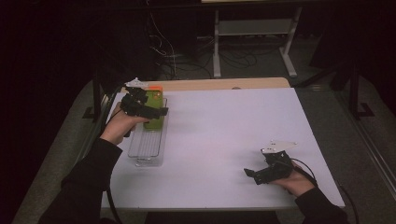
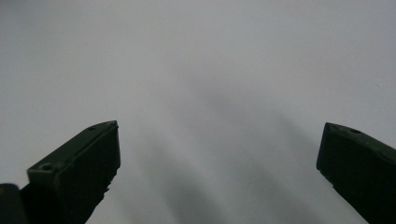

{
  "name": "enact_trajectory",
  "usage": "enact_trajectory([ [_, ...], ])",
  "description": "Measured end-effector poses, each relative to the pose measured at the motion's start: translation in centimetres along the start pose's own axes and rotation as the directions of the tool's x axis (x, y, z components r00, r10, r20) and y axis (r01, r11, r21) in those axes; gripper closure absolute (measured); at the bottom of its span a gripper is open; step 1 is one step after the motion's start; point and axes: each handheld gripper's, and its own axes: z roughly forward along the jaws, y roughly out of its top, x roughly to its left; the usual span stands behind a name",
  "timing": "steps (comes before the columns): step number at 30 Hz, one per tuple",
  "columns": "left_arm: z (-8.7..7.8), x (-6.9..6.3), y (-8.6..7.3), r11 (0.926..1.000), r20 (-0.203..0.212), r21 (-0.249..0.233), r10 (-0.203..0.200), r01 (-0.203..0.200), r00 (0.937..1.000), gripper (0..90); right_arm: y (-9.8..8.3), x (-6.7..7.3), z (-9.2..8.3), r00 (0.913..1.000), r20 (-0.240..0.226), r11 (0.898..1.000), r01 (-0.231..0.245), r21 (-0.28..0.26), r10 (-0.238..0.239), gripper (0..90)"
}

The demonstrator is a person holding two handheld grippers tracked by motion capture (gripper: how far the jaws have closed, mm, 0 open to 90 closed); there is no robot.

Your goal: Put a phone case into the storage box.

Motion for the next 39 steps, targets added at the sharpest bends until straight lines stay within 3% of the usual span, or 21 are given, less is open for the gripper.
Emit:
enact_trajectory([
  [8, -1.1, -1.9, -1.9, 0.9977, 0.065, -0.017, 0.067, -0.066, 0.9957, 0.0, 0.2, 0.0, -0.2, 1.0000, 0.001, 1.000, 0.008, -0.001, -0.008, 0.0],
  [20, -2.4, -4.2, -5.7, 0.9930, 0.141, -0.053, 0.112, -0.105, 0.9838, 0.0, 0.4, 0.1, -0.5, 0.9998, -0.010, 1.000, 0.018, -0.013, -0.018, 0.0],
  [30, -2.5, -4.8, -9.2, 0.9918, 0.156, -0.051, 0.124, -0.117, 0.9799, 0.0, 0.8, 0.4, -0.7, 0.9995, -0.013, 0.999, 0.029, -0.024, -0.029, 0.0],
  [39, -2.4, -5.5, -10.9, 0.9877, 0.157, -0.047, 0.155, -0.149, 0.9755, 0.0, 1.1, 0.3, -1.0, 0.9995, -0.006, 0.999, 0.030, -0.035, -0.030, 0.0],
])
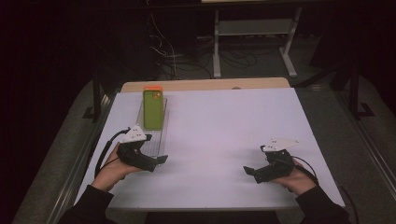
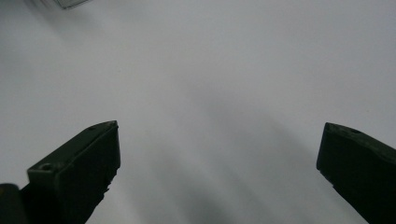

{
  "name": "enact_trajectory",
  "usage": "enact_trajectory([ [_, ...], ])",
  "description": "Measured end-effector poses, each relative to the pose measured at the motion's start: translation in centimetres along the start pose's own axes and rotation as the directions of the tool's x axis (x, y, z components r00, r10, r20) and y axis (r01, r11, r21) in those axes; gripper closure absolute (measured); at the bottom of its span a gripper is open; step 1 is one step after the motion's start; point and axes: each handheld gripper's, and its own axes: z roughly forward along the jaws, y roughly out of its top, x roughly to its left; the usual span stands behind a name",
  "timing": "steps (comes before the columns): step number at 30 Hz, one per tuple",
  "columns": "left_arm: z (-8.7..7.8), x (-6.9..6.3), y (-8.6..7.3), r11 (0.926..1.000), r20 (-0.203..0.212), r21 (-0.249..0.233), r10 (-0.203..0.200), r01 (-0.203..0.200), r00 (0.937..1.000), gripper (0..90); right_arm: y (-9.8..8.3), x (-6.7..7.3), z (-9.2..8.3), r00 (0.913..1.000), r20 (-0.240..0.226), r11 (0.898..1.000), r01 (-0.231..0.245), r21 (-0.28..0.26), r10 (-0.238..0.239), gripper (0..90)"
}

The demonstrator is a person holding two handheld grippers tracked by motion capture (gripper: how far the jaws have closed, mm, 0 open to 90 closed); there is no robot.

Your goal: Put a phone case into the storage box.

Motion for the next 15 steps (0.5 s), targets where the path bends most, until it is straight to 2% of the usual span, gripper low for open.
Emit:
enact_trajectory([
  [2, -0.02, -0.20, -0.32, 0.9999, 0.001, 0.006, 0.011, -0.011, 0.9999, 0.0, 0.11, -0.09, -0.06, 0.9999, 0.005, 1.000, 0.016, -0.011, -0.016, 0.0],
  [8, 0.49, -0.78, -0.99, 0.9990, 0.005, 0.030, 0.032, -0.032, 0.9995, 0.0, 0.33, 0.08, -0.23, 0.9999, 0.008, 1.000, 0.013, -0.015, -0.013, 0.0],
  [15, 0.58, -0.85, -1.10, 0.9994, 0.013, 0.024, 0.024, -0.024, 0.9996, 0.0, 0.38, 0.16, -0.35, 0.9999, 0.010, 1.000, 0.012, -0.019, -0.012, 0.0],
])
